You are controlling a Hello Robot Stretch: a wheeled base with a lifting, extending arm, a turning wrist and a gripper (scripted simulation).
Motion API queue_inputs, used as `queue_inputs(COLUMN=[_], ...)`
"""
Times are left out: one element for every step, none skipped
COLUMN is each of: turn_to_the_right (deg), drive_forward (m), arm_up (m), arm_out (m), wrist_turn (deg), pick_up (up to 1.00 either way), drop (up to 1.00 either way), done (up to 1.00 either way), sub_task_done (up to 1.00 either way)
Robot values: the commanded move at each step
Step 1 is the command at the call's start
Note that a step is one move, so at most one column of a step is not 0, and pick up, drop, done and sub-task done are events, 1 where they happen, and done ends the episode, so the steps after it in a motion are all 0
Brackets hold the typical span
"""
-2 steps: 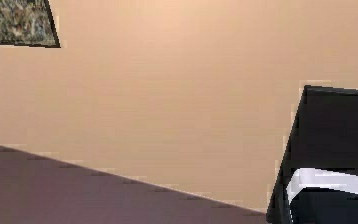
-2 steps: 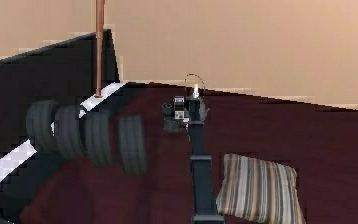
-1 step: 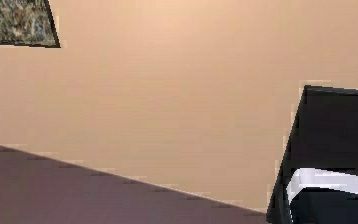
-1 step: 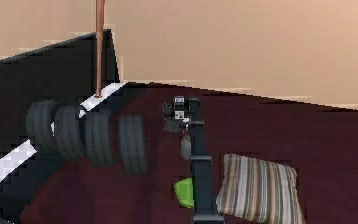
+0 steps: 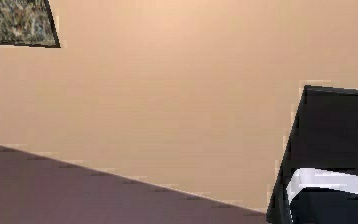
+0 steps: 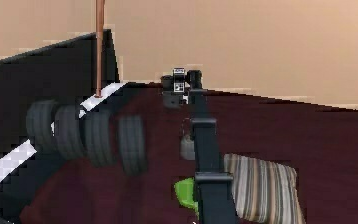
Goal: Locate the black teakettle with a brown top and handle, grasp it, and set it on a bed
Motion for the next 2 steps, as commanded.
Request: queue_inputs(turn_to_the_right=[0.0, 0.0], drive_forward=[0.00, 0.00], arm_up=[0.00, 0.00], arm_out=[-0.08, 0.00], wrist_turn=[0.0, 0.0], pick_up=[0.00, 0.00], drop=[0.00, 0.00], done=[0.00, 1.00], sub_task_done=[0.00, 0.00])
